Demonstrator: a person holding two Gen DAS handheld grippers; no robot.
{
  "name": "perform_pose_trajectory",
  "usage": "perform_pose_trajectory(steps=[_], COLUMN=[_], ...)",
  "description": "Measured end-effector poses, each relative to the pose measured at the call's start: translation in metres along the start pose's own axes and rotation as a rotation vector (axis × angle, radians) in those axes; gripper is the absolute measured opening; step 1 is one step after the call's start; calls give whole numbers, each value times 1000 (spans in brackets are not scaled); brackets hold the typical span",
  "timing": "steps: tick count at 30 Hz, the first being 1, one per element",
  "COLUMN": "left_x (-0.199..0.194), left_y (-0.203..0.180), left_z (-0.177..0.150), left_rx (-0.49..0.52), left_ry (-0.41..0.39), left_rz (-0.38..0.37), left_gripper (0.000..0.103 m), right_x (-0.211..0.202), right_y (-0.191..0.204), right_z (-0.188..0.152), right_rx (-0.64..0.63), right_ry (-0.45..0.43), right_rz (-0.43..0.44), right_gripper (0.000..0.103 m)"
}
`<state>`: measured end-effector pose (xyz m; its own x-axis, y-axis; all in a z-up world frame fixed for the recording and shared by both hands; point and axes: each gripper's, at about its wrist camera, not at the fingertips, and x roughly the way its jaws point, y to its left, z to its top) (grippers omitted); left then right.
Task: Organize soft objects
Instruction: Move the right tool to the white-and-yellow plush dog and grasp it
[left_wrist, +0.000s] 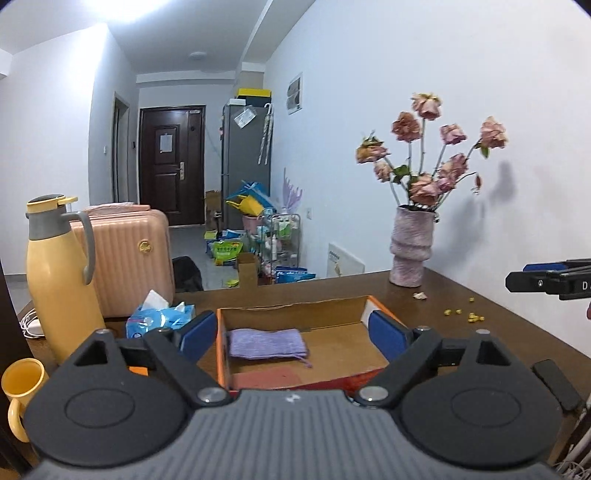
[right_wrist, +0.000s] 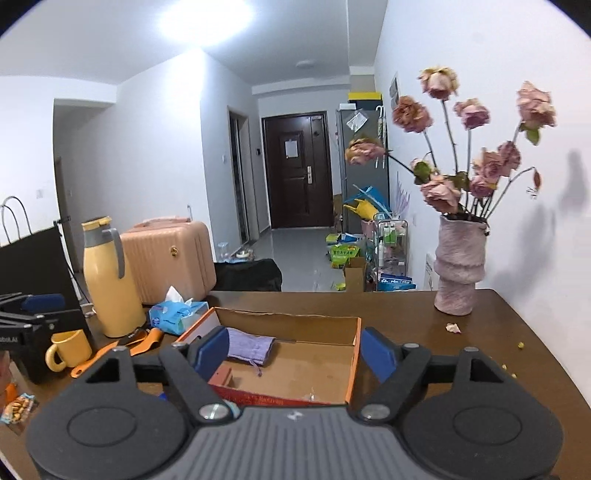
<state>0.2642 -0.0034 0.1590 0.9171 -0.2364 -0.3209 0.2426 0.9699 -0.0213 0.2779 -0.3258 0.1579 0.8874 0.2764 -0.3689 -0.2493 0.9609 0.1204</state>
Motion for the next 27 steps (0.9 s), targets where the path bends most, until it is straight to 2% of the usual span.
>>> perform_pose_trajectory(steps=[5,7,11,15,21,24,27], left_x=[-13,-17,-28,-27,33,69,111], left_y=[-12,-14,-21,-40,-59,-66,-72], left_z=[-9,-21,-61,-96,-108,-107,-106], left_rx=[14,-7,-74,-61,-49,-35,-22], left_ry=[-5,16,48,63,154,165,210], left_rz=[-25,-32,-94,-145,-169,-180,-181], left_gripper=[95,95,95,95,95,95,86], right_x=[-24,-28,-38,-35,19,58,97], right_y=[2,4,9,12,1,-8,-15], right_z=[-17,-31,-82,-127,-145,-148,-151], right_rx=[-5,-5,-14,-31,-4,44,81], right_ry=[-33,-42,-33,6,85,120,151], right_rz=[10,10,5,-7,-20,-14,-10], right_gripper=[83,83,84,84,84,81,74])
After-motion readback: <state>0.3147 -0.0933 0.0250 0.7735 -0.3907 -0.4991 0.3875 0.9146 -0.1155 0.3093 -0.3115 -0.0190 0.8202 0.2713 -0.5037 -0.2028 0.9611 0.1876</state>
